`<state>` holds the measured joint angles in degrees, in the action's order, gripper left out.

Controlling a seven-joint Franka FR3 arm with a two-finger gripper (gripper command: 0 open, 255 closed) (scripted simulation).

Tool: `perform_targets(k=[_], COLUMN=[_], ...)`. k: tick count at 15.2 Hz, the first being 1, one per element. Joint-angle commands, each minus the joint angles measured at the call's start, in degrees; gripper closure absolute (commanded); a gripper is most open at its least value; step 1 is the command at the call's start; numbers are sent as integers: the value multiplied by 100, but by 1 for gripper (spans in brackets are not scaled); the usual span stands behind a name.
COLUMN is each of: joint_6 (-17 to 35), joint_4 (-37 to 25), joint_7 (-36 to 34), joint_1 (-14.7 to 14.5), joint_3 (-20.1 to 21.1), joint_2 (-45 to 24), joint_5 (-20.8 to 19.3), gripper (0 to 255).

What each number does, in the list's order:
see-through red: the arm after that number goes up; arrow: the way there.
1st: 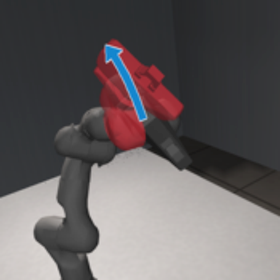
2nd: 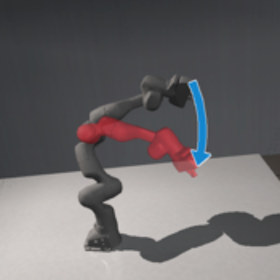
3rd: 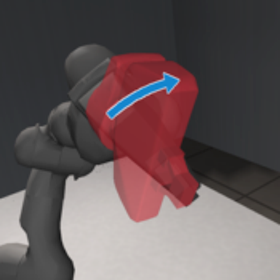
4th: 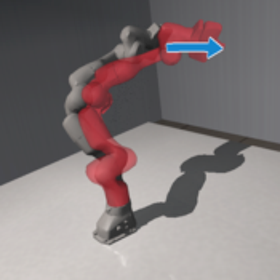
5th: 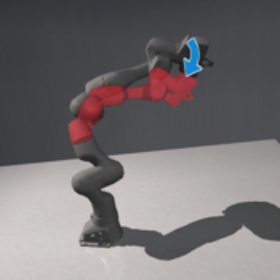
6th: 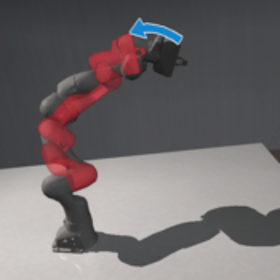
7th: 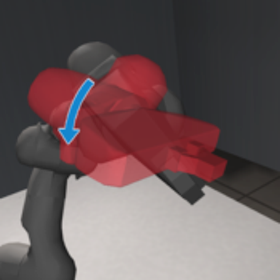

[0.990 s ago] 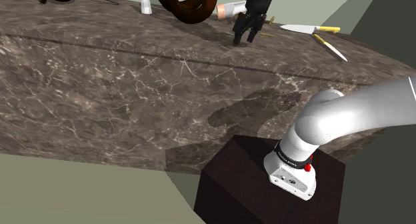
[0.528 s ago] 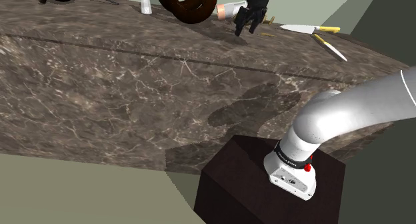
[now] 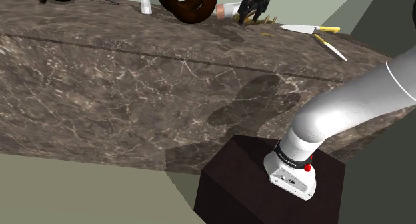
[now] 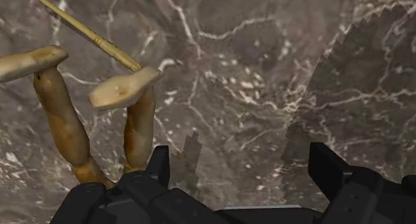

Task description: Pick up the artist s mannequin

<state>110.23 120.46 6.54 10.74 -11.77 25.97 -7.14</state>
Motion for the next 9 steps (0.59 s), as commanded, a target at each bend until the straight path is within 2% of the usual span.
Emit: perform_targets(k=[1,7,9], joint_6=[166,509,588], joint_4=[-221,-1033,-949], joint_7=[82,323,318], joint_1=[71,246,252], joint_3=[-130,-502,-506], joint_2=[-232,-932,-925], joint_5=[-56,-91,-98], gripper=[0,0,0])
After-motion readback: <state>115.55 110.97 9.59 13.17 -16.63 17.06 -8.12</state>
